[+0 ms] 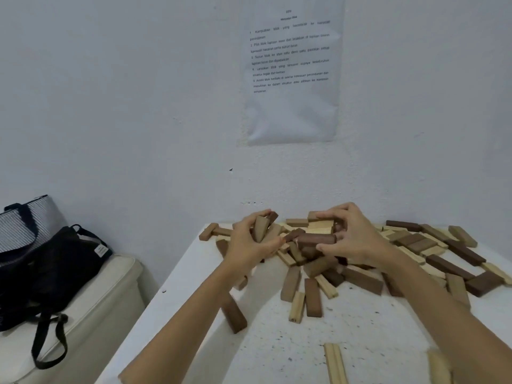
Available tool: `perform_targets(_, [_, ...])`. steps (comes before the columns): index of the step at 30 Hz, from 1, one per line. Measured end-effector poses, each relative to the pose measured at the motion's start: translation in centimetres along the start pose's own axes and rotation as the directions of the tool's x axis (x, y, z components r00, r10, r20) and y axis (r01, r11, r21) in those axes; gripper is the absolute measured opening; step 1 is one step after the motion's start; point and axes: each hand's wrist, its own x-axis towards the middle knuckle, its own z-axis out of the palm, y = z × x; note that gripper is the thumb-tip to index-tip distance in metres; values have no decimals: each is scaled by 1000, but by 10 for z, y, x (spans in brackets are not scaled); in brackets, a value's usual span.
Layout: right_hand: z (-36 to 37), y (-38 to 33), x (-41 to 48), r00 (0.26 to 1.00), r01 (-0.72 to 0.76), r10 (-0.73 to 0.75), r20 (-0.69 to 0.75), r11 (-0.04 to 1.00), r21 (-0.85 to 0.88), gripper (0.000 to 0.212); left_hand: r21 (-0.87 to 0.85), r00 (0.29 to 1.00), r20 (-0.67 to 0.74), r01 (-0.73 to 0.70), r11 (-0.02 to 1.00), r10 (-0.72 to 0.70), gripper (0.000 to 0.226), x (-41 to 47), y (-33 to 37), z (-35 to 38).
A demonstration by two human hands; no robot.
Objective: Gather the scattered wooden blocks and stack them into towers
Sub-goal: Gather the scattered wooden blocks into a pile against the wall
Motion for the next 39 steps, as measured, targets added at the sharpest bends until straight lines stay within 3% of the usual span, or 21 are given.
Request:
perform_targets(4, [-24, 23, 6, 991, -74, 66, -115, 995, -72, 56, -14, 997, 64, 51, 999, -50, 58, 29, 2, 58])
perform_targets(8, [-36, 35, 6, 979, -172, 153, -134, 975, -141, 65, 18, 983, 149, 102, 995, -104, 66, 39, 10, 94])
perform_targets(13, [-43, 25, 6, 974, -175, 144, -173, 968, -179, 52, 66, 988, 121, 85, 994, -93, 46, 25, 11, 73])
perform_targets(17, [-38, -14, -5, 993, -54, 30, -118, 976, -210, 35, 141, 996, 89, 20, 990, -33, 23, -4, 11, 39])
perform_targets(20, [-30, -38, -21, 1000, -11, 11, -2, 974, -225, 23, 263, 984, 176, -35, 964, -12, 18, -28, 7, 24])
perform_targets(25, [-9, -39, -60, 972, 8, 77, 223, 934, -357, 20, 472, 919, 394, -230, 851, 30, 30, -64, 3, 26])
perform_targets(31, [-13, -17, -106, 954, -7, 155, 258, 868, -496, 25, 612, 854, 521, -385, 691, 15, 49, -84, -6, 35])
perform_targets(39, [-12, -12, -158, 938, -95, 286, 197, 758, -646, 35, 505, 856, 516, -344, 792, 43, 49, -106, -4, 34])
